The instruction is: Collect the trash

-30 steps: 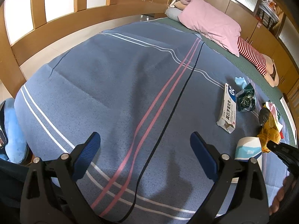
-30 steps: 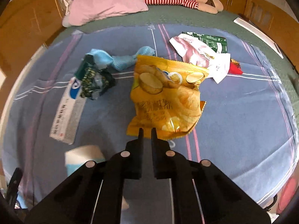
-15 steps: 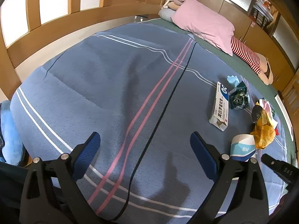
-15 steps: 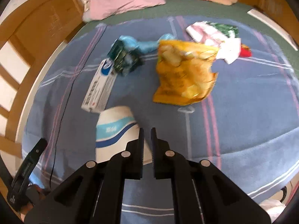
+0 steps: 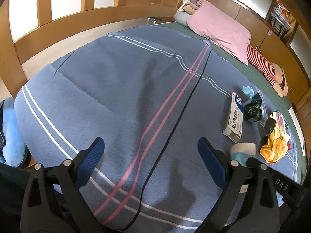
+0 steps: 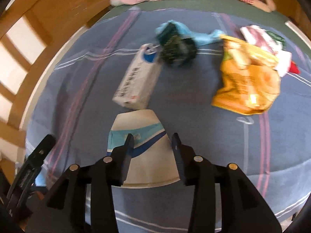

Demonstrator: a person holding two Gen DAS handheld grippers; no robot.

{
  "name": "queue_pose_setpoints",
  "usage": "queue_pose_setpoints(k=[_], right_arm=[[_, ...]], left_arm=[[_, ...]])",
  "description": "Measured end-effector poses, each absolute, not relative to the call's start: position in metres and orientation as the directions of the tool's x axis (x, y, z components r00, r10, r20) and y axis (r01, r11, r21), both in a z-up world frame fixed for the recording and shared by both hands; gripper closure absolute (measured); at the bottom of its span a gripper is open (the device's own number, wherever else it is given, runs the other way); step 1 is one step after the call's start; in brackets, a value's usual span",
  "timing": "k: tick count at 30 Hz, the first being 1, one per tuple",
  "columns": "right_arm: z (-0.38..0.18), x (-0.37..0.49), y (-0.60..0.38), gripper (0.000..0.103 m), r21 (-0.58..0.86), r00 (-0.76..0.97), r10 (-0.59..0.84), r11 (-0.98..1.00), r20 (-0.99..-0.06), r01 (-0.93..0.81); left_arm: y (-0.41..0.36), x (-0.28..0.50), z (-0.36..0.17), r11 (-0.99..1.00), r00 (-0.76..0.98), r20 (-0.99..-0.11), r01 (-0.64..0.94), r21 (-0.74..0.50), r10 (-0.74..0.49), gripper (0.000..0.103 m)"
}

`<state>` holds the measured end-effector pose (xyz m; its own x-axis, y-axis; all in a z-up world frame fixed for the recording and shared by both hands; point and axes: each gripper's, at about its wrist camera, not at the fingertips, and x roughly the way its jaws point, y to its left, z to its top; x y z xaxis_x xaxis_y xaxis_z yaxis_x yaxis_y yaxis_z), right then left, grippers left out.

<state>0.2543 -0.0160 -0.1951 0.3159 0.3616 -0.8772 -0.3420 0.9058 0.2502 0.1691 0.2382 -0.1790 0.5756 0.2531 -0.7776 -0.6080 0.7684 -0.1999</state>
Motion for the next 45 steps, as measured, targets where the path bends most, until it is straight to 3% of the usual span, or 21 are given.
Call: queue_pose_setpoints(k=[23, 32, 36, 38, 45], right_arm=[[-0.202, 0.253, -0.022, 0.06, 0.328, 0.287, 0.412, 0.897, -0.865, -0.297], [-0.168, 0.261, -0.049, 0.057, 0.346, 0.448, 0.405, 0.914, -0.797, -0.211], [-0.151, 0.269, -0.079, 0.05, 0.354, 0.507, 0.363, 0.928, -0.782, -0.119], [-0.148, 0.269, -0.091, 0.05, 0.359, 0.516, 0.352, 0.929, -0.781, -0.09], [-0.147, 0.268, -0.101, 0.048, 0.33, 0.516, 0.314, 0.942, -0.797, -0.064]], left_arm=[[0.236, 0.172, -0.183, 0.782, 0.58, -0.791, -0.579, -0.232, 0.194, 0.007], [0.23, 0.179, -0.192, 0.791, 0.617, -0.787, -0.492, -0.363, 0.022, 0.007], [0.202, 0.213, -0.196, 0.837, 0.625, -0.755, -0.291, -0.462, -0.199, 0.005], [0.184, 0.227, -0.204, 0.863, 0.579, -0.777, -0.232, -0.448, -0.247, 0.005], [0.153, 0.253, -0.21, 0.929, 0.553, -0.818, -0.201, -0.311, -0.155, 0.003]])
